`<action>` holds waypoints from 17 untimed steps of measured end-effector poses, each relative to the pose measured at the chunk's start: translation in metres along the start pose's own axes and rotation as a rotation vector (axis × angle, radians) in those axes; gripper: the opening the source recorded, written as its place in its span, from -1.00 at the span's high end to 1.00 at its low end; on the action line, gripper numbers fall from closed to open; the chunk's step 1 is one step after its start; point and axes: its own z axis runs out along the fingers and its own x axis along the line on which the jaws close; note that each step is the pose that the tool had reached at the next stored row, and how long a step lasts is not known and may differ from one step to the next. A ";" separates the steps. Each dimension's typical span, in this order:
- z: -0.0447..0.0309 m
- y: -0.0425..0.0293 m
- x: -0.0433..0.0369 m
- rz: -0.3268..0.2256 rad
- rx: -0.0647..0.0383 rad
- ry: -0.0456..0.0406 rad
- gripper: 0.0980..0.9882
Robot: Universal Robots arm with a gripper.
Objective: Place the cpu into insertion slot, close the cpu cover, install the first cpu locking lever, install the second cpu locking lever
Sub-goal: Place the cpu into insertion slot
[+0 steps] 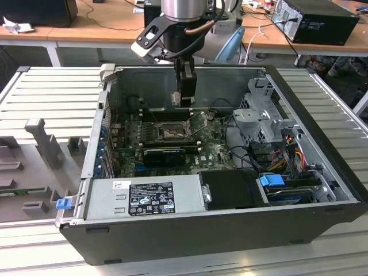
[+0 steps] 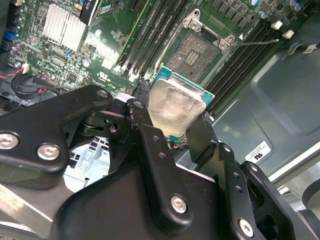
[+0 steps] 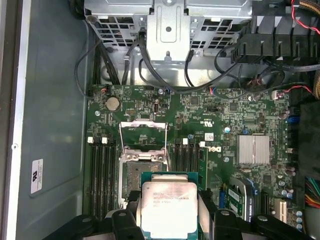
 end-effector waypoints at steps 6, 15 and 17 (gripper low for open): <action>0.0016 -0.0001 0.0000 0.001 0.001 0.0000 0.00; 0.0045 -0.0003 -0.0001 0.002 0.003 -0.0001 0.00; 0.0051 -0.0004 -0.0001 0.002 0.003 0.0000 0.00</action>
